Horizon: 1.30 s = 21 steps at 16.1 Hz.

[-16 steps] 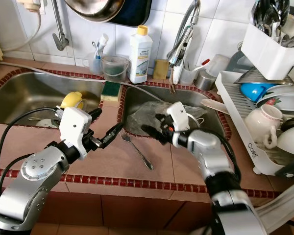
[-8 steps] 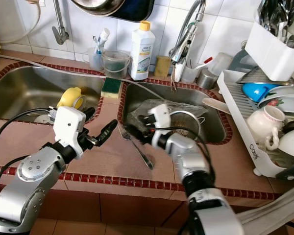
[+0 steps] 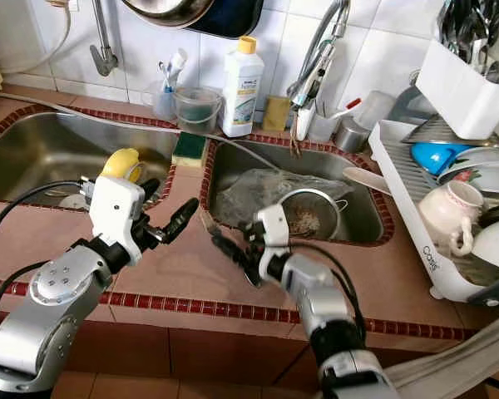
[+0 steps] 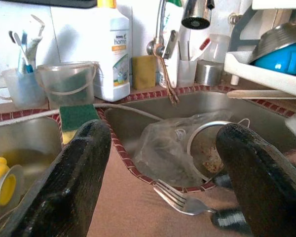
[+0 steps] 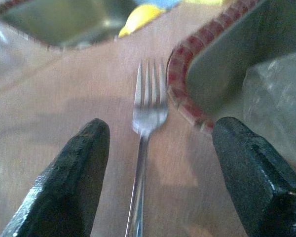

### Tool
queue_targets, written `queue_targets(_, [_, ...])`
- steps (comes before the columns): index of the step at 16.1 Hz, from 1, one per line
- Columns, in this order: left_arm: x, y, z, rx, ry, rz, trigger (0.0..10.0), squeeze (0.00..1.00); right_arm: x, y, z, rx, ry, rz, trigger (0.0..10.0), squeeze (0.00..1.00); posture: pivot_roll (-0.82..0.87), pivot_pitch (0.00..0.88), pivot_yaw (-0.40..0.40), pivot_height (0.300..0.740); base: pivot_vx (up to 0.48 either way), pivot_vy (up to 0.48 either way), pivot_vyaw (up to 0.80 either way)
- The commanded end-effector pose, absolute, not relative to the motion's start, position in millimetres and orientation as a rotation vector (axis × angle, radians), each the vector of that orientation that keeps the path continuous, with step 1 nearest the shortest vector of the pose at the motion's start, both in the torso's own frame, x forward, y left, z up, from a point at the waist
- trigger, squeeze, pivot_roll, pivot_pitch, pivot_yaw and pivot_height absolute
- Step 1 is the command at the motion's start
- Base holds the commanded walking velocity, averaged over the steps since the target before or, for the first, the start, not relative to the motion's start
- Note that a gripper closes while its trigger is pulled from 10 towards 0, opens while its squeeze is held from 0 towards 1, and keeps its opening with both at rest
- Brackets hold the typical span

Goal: Kitchen organization

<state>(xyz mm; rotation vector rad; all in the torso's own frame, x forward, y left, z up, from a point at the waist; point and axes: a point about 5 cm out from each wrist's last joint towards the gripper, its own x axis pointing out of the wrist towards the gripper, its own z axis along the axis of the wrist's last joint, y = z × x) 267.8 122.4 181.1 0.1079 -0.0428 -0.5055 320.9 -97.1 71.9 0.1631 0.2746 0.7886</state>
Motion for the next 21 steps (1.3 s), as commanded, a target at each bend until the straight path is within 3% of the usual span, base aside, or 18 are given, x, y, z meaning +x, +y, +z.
queue_targets(1, [269, 118, 182, 0.117, -0.045, -0.513, 10.0, 0.00, 319, -103, 71, 0.136, 0.291, 0.779, 10.0, 0.00, 0.07, 0.020, -0.152, 0.740, 0.000, 0.000, 0.00])
queue_targets(5, [270, 116, 183, 0.108, -0.054, -0.509, 10.0, 0.00, 302, -108, 58, 0.086, 0.417, 0.853, 10.0, 0.00, 0.06, 0.015, -0.153, 0.740, 0.000, 0.000, 0.00])
queue_targets(6, [271, 116, 183, 0.108, -0.054, -0.507, 10.0, 0.00, 300, -110, 56, 0.071, 0.439, 0.872, 9.6, 0.00, 0.06, 0.015, -0.153, 0.740, 0.000, 0.000, 0.00])
queue_targets(7, [270, 116, 183, 0.107, -0.056, -0.506, 10.0, 0.00, 300, -114, 58, 0.075, 0.449, 0.877, 3.4, 0.00, 0.06, 0.016, -0.154, 0.740, 0.000, 0.000, 0.00])
queue_targets(8, [270, 116, 183, 0.107, -0.056, -0.505, 10.0, 0.00, 300, -115, 59, 0.076, 0.450, 0.875, 3.4, 0.00, 0.06, 0.016, -0.154, 0.740, 0.000, 0.000, 0.00])
queue_targets(9, [270, 117, 183, 0.106, -0.055, -0.502, 10.0, 0.00, 302, -120, 64, 0.086, 0.452, 0.874, 0.0, 0.00, 0.06, 0.016, -0.154, 0.740, 0.000, 0.000, 0.00])
queue_targets(21, [272, 121, 187, 0.097, -0.063, -0.470, 10.0, 0.00, 316, -148, 81, 0.116, 0.541, 0.843, 0.0, 0.00, 0.05, 0.046, -0.156, 0.740, 0.000, 0.000, 0.00])
